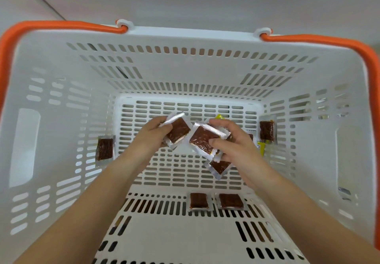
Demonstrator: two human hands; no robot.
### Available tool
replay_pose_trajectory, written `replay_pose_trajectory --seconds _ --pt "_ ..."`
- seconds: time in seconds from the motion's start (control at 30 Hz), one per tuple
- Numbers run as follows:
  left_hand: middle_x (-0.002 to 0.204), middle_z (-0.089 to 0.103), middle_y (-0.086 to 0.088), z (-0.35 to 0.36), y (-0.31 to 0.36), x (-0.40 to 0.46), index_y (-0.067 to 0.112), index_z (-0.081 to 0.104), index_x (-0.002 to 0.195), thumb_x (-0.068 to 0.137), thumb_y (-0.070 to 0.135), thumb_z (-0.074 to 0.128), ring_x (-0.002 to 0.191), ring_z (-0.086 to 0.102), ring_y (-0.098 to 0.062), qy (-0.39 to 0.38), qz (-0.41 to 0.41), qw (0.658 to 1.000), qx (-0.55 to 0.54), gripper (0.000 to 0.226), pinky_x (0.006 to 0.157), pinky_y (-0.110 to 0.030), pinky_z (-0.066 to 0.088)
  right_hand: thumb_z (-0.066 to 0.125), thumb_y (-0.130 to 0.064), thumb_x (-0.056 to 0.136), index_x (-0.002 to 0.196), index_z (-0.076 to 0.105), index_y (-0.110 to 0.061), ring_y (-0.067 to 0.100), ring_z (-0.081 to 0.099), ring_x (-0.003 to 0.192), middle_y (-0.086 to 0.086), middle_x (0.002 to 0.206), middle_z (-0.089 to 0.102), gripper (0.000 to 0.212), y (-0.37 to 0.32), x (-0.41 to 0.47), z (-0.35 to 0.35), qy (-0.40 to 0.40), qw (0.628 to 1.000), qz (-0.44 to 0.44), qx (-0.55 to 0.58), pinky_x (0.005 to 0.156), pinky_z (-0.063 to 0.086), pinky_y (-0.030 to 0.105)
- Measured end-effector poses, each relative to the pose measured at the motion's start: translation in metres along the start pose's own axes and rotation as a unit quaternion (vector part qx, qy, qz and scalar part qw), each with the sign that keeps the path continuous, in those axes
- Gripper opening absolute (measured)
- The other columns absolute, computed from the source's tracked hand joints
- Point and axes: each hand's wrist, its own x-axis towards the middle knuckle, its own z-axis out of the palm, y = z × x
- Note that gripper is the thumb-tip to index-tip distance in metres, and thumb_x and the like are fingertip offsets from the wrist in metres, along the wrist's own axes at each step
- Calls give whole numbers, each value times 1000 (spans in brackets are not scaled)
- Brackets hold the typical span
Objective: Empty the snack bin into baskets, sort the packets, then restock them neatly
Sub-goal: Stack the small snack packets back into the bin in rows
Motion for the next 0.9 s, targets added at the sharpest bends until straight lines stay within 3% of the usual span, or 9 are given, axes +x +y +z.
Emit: replay_pose_trajectory --seconds 0.07,0.23,0.3,0.4,0.5,0.57,0.63,0.8,0.9 --pt "111 68 -11 -7 3 -1 25 65 116 97 13 49 95 64 -27 -57 0 998 -8 28 90 -42 53 71 -10 81 105 64 -34 22 64 103 -5 123 60 35 -4 3 -6 -18 999 -26 -29 90 52 50" --pt "103 66 11 -3 11 -9 43 65 103 99 21 45 82 62 -6 -122 23 989 81 30 66 -15 51 79 -29 69 97 67 -39 9 56 115 -18 118 60 33 -7 4 -11 -83 987 -24 -136 103 43 45" --pt "113 62 17 1 11 -13 41 60 117 96 36 50 95 62 -2 -178 31 976 117 24 74 -13 50 80 -24 74 99 67 -34 6 57 111 -14 117 61 30 -6 5 -10 -68 985 -29 -156 101 45 40" --pt "120 63 16 2 6 -11 30 57 129 88 33 62 106 60 1 -225 44 961 155 41 85 -13 47 74 -16 81 101 68 -30 13 62 107 -9 116 63 25 -3 6 -12 -55 991 -17 -120 94 51 37" --pt "87 72 13 -2 7 -9 33 65 108 90 29 60 79 67 -2 -142 42 985 83 19 67 -17 53 63 -9 88 104 68 -35 17 64 103 -5 120 64 31 -3 5 -15 -28 997 7 -68 87 53 36" --pt "85 71 3 -4 4 -4 25 70 103 93 30 58 74 67 -11 -22 26 999 22 16 58 -19 54 61 -8 89 112 63 -38 20 65 95 4 121 62 38 -5 6 -17 5 999 5 -40 75 54 31" --pt "87 70 -5 -1 2 -3 16 70 109 95 29 56 73 66 -15 59 17 998 -27 24 56 -21 55 66 -12 87 122 55 -41 21 64 98 3 125 58 47 -4 7 -17 20 1000 5 -14 75 52 31" --pt "117 60 -4 28 0 -13 27 48 138 96 25 55 93 65 -16 5 27 998 -59 43 58 -17 55 72 -6 80 106 65 -26 23 67 101 8 114 66 33 -2 4 -5 20 999 13 45 84 55 38" --pt "104 67 7 40 3 -17 34 58 121 99 19 48 90 67 -4 -53 24 997 -55 28 62 -16 55 74 -3 77 107 65 -18 29 66 101 12 109 68 35 0 4 -4 58 996 9 71 88 54 43"
